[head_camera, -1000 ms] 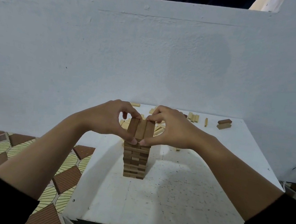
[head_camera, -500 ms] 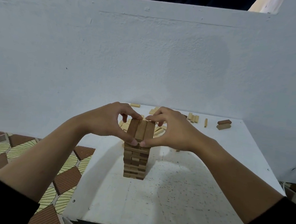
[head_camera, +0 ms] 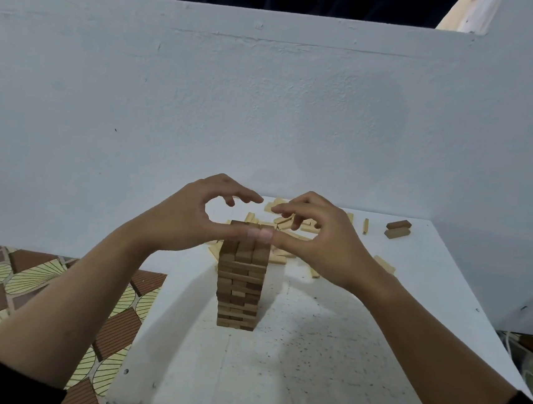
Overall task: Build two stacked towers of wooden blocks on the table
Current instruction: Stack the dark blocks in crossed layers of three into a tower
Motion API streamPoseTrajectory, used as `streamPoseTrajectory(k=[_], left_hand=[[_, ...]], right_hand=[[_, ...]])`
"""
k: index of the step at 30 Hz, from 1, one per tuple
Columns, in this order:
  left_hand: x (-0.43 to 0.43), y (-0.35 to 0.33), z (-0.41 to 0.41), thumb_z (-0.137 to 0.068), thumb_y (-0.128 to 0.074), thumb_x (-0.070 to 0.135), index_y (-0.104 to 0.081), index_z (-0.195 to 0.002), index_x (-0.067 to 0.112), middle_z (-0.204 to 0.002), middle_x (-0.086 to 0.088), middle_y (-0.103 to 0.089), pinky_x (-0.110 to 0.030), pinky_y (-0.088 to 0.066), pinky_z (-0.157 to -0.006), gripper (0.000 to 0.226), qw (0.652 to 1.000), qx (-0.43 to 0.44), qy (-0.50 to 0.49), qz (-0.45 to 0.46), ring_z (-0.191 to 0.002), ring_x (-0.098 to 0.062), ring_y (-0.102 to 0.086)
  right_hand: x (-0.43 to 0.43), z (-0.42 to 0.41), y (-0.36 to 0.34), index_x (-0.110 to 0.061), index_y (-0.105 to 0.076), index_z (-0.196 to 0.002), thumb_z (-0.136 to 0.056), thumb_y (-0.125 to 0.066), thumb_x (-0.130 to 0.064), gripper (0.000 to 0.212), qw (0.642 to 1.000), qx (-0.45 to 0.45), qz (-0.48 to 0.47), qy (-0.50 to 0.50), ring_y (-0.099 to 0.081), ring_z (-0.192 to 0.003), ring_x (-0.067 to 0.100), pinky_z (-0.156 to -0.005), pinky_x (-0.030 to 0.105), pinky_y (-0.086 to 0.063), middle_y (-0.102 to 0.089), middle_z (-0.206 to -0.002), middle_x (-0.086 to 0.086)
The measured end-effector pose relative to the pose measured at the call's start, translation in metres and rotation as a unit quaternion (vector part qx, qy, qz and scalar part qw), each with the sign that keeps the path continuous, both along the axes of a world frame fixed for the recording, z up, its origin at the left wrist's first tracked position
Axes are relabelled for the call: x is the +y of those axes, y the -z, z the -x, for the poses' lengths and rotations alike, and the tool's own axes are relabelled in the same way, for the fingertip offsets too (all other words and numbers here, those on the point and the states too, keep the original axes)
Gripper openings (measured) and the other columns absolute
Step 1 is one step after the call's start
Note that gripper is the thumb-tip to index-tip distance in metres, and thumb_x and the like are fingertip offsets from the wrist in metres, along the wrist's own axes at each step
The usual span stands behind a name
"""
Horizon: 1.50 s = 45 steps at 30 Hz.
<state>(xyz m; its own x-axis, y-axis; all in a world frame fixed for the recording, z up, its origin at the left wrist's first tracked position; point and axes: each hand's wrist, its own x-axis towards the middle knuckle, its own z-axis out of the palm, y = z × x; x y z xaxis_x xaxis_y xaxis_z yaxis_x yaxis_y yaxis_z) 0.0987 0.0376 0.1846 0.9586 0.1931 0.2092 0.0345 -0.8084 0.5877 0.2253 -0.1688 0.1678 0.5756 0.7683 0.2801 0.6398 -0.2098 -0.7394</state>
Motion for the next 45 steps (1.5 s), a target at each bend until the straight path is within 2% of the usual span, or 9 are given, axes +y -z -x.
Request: streamPoseTrajectory(k=[8, 18, 22, 26, 30, 32, 34, 40, 45], left_hand=[[-0.051, -0.013, -0.003, -0.088, -0.070, 0.043, -0.070, -0.094, 0.032, -0.079, 0.009, -0.062, -0.006, -0.037, -0.074, 0.013, 0.992, -0.123, -0.010, 0.034, -0.086, -0.012, -0.060], [-0.141, 0.009, -0.032, -0.091, -0.073, 0.019, -0.068, -0.084, 0.030, -0.069, 0.008, -0.057, -0.014, -0.039, -0.063, 0.014, 0.983, -0.170, 0.018, 0.066, -0.071, -0.010, -0.056], [-0.169, 0.044, -0.059, -0.091, -0.072, 0.018, -0.069, -0.085, 0.028, -0.069, 0.003, -0.057, -0.032, -0.046, -0.065, 0.012, 0.979, -0.136, 0.027, 0.148, -0.072, -0.014, -0.055], [-0.178, 0.092, -0.088, -0.092, -0.070, 0.018, -0.069, -0.082, 0.028, -0.066, 0.011, -0.055, -0.021, -0.041, -0.059, 0.015, 0.977, -0.071, -0.009, 0.199, -0.066, -0.005, -0.052], [-0.178, 0.133, -0.114, -0.093, -0.069, 0.019, -0.067, -0.089, 0.030, -0.081, 0.013, -0.060, -0.012, -0.036, -0.066, 0.011, 0.984, -0.030, -0.048, 0.167, -0.080, -0.007, -0.055], [-0.179, 0.151, -0.126, -0.092, -0.068, 0.022, -0.064, -0.096, 0.032, -0.094, 0.012, -0.058, -0.018, -0.036, -0.076, 0.011, 0.990, -0.024, -0.067, 0.119, -0.091, -0.005, -0.051], [-0.178, 0.168, -0.138, -0.092, -0.067, 0.026, -0.062, -0.105, 0.034, -0.107, 0.014, -0.054, -0.027, -0.035, -0.089, 0.016, 0.992, -0.025, -0.093, 0.081, -0.105, -0.008, -0.046], [-0.168, 0.198, -0.169, -0.095, -0.063, 0.031, -0.056, -0.134, 0.029, -0.146, 0.006, -0.044, -0.045, -0.030, -0.108, 0.039, 0.991, -0.010, -0.137, 0.001, -0.139, -0.017, -0.030], [-0.155, 0.210, -0.185, -0.098, -0.049, 0.024, -0.043, -0.143, 0.029, -0.153, -0.002, -0.034, -0.047, -0.026, -0.109, 0.045, 0.984, 0.065, -0.149, -0.078, -0.142, -0.025, -0.025]], right_hand=[[-0.030, 0.000, 0.010, -0.024, -0.069, -0.088, -0.091, -0.072, -0.029, 0.007, 0.995, 0.018, -0.096, 0.036, -0.062, -0.090, 0.010, -0.074, 0.010, -0.042, -0.067, -0.092, -0.012], [-0.107, -0.027, 0.054, -0.026, -0.069, -0.084, -0.092, -0.069, -0.017, 0.012, 0.979, 0.067, -0.119, 0.150, -0.062, -0.081, 0.012, -0.073, 0.030, -0.047, -0.069, -0.082, -0.011], [-0.130, -0.046, 0.075, -0.023, -0.068, -0.081, -0.093, -0.068, -0.016, 0.014, 0.973, 0.083, -0.116, 0.183, -0.058, -0.072, 0.008, -0.064, 0.018, -0.043, -0.068, -0.078, -0.011], [-0.146, -0.066, 0.099, -0.020, -0.068, -0.080, -0.093, -0.069, -0.013, 0.014, 0.971, 0.062, -0.094, 0.213, -0.060, -0.073, 0.009, -0.063, 0.012, -0.042, -0.069, -0.076, -0.008], [-0.159, -0.092, 0.130, -0.022, -0.067, -0.084, -0.093, -0.066, -0.014, 0.012, 0.962, 0.029, -0.047, 0.267, -0.060, -0.083, 0.008, -0.071, 0.014, -0.045, -0.067, -0.082, -0.017], [-0.164, -0.103, 0.150, -0.023, -0.066, -0.099, -0.095, -0.064, -0.021, 0.006, 0.957, -0.016, 0.025, 0.288, -0.055, -0.099, 0.009, -0.090, 0.032, -0.049, -0.064, -0.099, -0.015], [-0.165, -0.112, 0.167, -0.020, -0.065, -0.118, -0.096, -0.062, -0.027, 0.023, 0.954, -0.056, 0.096, 0.277, -0.046, -0.121, 0.014, -0.105, 0.042, -0.043, -0.060, -0.122, -0.006], [-0.147, -0.144, 0.185, -0.023, -0.047, -0.147, -0.104, -0.043, -0.041, 0.047, 0.953, -0.126, 0.217, 0.171, -0.013, -0.153, 0.020, -0.121, 0.040, -0.022, -0.031, -0.162, -0.001], [-0.127, -0.169, 0.194, -0.021, -0.050, -0.146, -0.105, -0.035, -0.045, 0.049, 0.946, -0.155, 0.244, 0.145, -0.019, -0.152, 0.021, -0.121, 0.041, -0.021, -0.032, -0.162, -0.003]])
